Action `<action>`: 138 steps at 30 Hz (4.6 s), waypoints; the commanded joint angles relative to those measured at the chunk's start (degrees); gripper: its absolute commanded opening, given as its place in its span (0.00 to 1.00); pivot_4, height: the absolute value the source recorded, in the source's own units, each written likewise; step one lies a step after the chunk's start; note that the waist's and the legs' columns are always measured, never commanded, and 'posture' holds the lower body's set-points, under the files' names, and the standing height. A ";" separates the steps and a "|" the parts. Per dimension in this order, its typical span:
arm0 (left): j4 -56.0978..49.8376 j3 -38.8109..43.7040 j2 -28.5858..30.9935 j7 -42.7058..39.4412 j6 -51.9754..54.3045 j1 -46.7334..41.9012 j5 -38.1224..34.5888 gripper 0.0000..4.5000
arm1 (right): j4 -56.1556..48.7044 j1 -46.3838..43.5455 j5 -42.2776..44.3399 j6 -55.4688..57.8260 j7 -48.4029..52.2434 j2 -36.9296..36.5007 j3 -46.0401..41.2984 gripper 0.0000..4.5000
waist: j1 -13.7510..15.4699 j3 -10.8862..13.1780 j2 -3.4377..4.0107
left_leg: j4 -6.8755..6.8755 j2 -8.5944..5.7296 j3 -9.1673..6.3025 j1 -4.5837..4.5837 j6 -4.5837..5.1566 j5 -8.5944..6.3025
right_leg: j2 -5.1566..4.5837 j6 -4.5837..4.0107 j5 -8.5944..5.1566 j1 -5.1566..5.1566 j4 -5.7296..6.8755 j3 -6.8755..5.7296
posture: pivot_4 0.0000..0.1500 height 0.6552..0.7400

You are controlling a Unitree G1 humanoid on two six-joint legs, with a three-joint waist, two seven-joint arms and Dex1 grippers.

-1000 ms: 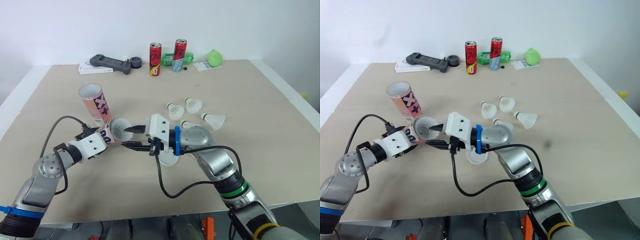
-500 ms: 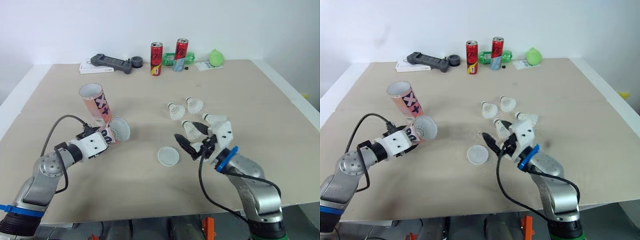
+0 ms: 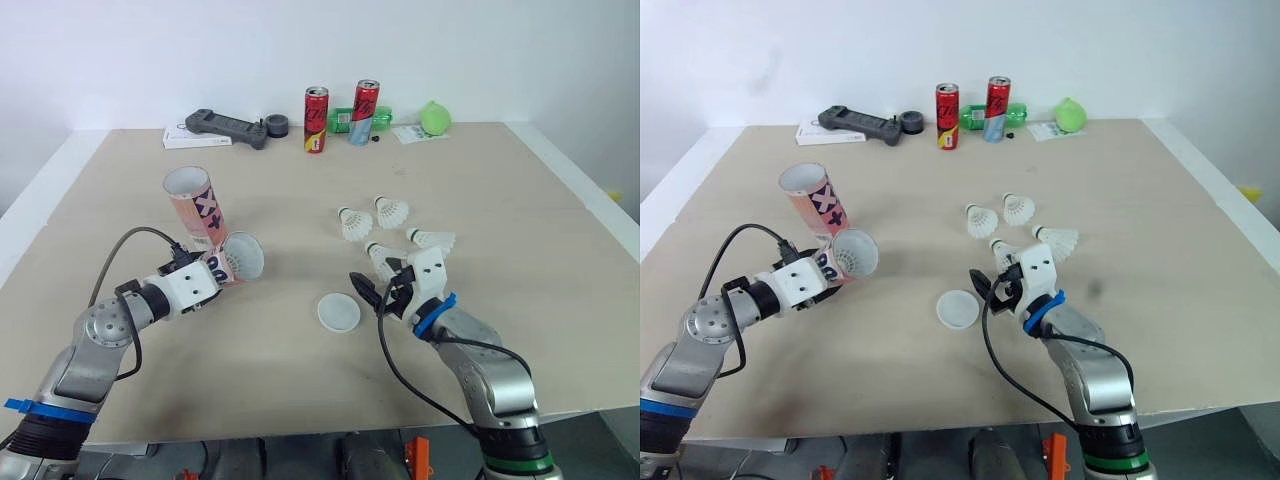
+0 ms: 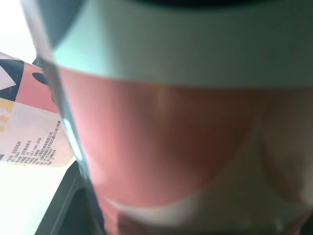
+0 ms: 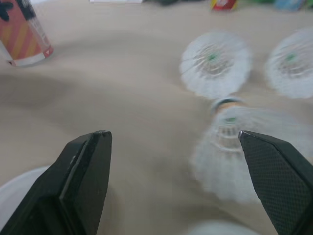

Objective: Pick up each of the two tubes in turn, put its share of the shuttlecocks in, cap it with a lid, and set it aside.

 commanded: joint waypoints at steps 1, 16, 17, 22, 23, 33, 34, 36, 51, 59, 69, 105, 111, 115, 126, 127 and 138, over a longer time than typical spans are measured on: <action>0.78 -1.48 -0.32 -0.18 0.92 1.79 0.75 0.62 | 2.94 -3.00 -0.79 0.32 -1.89 0.49 -0.67 0.99 | 0.00 -0.01 -0.01 | 0.00 -0.01 0.00 -0.01 0.00 0.00 | 0.00 0.02 -0.04 0.00 0.00 0.01 | 1.00 1.00; -0.67 -0.73 -0.56 0.98 0.93 4.18 0.96 0.62 | 6.66 -7.32 -0.25 -0.92 -2.30 1.14 -1.36 0.02 | -0.40 -0.01 0.01 | -0.03 0.02 0.00 -0.24 0.04 -0.03 | 0.12 0.05 -0.09 0.01 0.01 0.05 | 1.00 1.00; -0.62 -0.76 -0.56 0.97 0.90 4.11 0.93 0.62 | 6.19 -7.35 0.03 -0.93 -2.02 0.93 -1.50 0.02 | -0.40 -0.01 0.01 | -0.03 0.03 0.00 -0.24 0.04 -0.03 | 0.12 0.05 -0.09 0.01 0.01 0.06 | 1.00 1.00; 0.03 -1.26 -0.70 0.64 0.66 3.09 0.84 0.62 | -2.23 -9.25 8.92 -1.25 12.01 -5.81 -2.48 0.02 | -0.35 0.01 0.05 | -0.02 0.00 0.00 -0.26 0.04 -0.03 | 0.11 0.10 -0.10 0.02 0.01 0.10 | 1.00 1.00; 0.28 -1.39 -0.70 0.56 0.58 2.80 0.85 0.62 | -4.58 -10.34 11.91 -0.64 15.77 -7.27 -2.18 0.02 | -0.38 0.01 0.06 | -0.02 -0.02 0.01 -0.29 0.04 -0.03 | 0.10 0.12 -0.11 0.00 0.01 0.14 | 1.00 1.00; 3.05 -2.44 -1.04 0.05 -0.37 0.30 1.03 0.62 | -1.06 -24.57 5.58 -4.00 30.82 -10.77 19.13 0.02 | -0.45 0.01 0.06 | -0.01 0.02 0.05 0.08 0.05 -0.03 | 0.05 0.07 -0.11 -0.01 0.02 0.09 | 1.00 1.00; 3.16 -2.49 -1.11 0.02 -0.41 0.13 1.07 0.62 | 1.97 -26.50 2.30 -6.21 30.49 -9.76 21.77 0.02 | -0.42 0.01 0.06 | -0.01 0.02 0.03 0.06 0.06 -0.03 | 0.05 0.05 -0.08 -0.02 0.02 0.06 | 1.00 1.00; 3.11 -2.51 -1.21 0.03 -0.36 -0.02 1.17 0.62 | 7.89 -29.69 -1.49 -10.46 29.66 -6.72 24.18 0.02 | -0.35 0.01 0.06 | -0.01 0.02 0.02 0.08 0.06 -0.02 | 0.06 0.03 -0.07 -0.02 0.02 0.03 | 1.00 1.00; -0.23 -2.15 -2.13 1.11 2.21 1.59 1.71 0.62 | 9.70 -36.46 0.93 -9.74 37.84 -2.63 21.24 0.81 | -0.14 0.01 0.06 | -0.01 0.04 -0.01 -0.30 0.05 -0.03 | 0.14 0.01 -0.06 -0.03 0.03 0.02 | 1.00 1.00; -0.45 -2.74 -4.89 0.57 2.74 -1.97 0.43 0.62 | 20.26 -48.48 -0.72 -12.83 43.02 -6.02 18.57 0.65 | 0.16 0.02 0.07 | 0.09 0.04 -0.02 -0.31 0.06 -0.01 | 0.13 0.03 -0.02 -0.05 0.06 -0.02 | 1.00 1.00; -0.85 -4.52 -7.66 0.69 4.69 -5.71 0.82 0.62 | 40.69 -56.92 -17.14 -28.65 46.97 0.46 31.99 0.02 | 0.18 0.03 0.06 | 0.04 0.03 -0.09 -0.49 0.00 -0.10 | 0.25 0.10 0.03 -0.12 0.08 0.00 | 1.00 1.00; -2.41 -5.42 -8.27 -0.71 6.30 -6.29 0.34 0.62 | 33.17 -57.80 -13.77 -24.37 57.34 -1.64 23.07 0.41 | -0.46 0.03 0.04 | 0.10 0.04 -0.44 -0.45 -0.28 -0.36 | 0.46 -0.18 -0.08 -0.01 0.19 -0.02 | 1.00 1.00; -3.33 -3.22 -11.43 0.07 7.53 -6.95 -3.67 0.62 | 30.36 -58.29 -3.37 -14.87 56.65 -7.08 11.70 0.99 | -0.05 0.11 -0.04 | 0.12 0.03 -0.48 -0.48 -0.28 -0.36 | 0.45 -0.20 -0.07 0.00 0.19 -0.05 | 1.00 1.00; -5.88 2.44 -20.13 0.62 13.01 -10.28 -17.81 0.62 | 26.85 -49.45 -0.09 -6.59 61.02 -18.35 8.49 0.99 | 0.60 0.17 -0.23 | 0.20 -0.06 -0.63 -0.58 -0.25 -0.38 | 0.39 -0.17 -0.09 0.10 0.13 -0.19 | 1.00 1.00; -3.81 1.78 -27.79 0.86 14.84 -8.36 -27.33 0.62 | 21.61 -36.73 -6.08 -2.54 55.46 -19.97 19.15 0.99 | -1.62 0.26 -0.17 | 0.38 0.07 -0.76 -0.45 -0.08 -0.49 | 0.72 -0.12 -0.07 0.08 0.23 -0.01 | 1.00 1.00; -3.58 0.70 -28.00 0.78 14.49 -7.43 -26.69 0.62 | 22.49 -36.66 -6.68 -2.71 54.53 -19.08 19.65 0.99 | -1.51 0.27 -0.17 | 0.40 0.07 -0.78 -0.46 -0.09 -0.49 | 0.72 -0.11 -0.06 0.10 0.23 -0.03 | 1.00 1.00; 2.37 -3.41 -25.80 1.37 8.85 0.34 -21.12 0.62 | 25.57 -35.49 -11.85 -4.90 52.52 -15.07 26.38 0.99 | -1.16 0.26 -0.17 | 0.53 0.07 -0.76 -0.46 -0.11 -0.47 | 0.71 0.00 -0.02 0.15 0.22 -0.02 | 1.00 1.00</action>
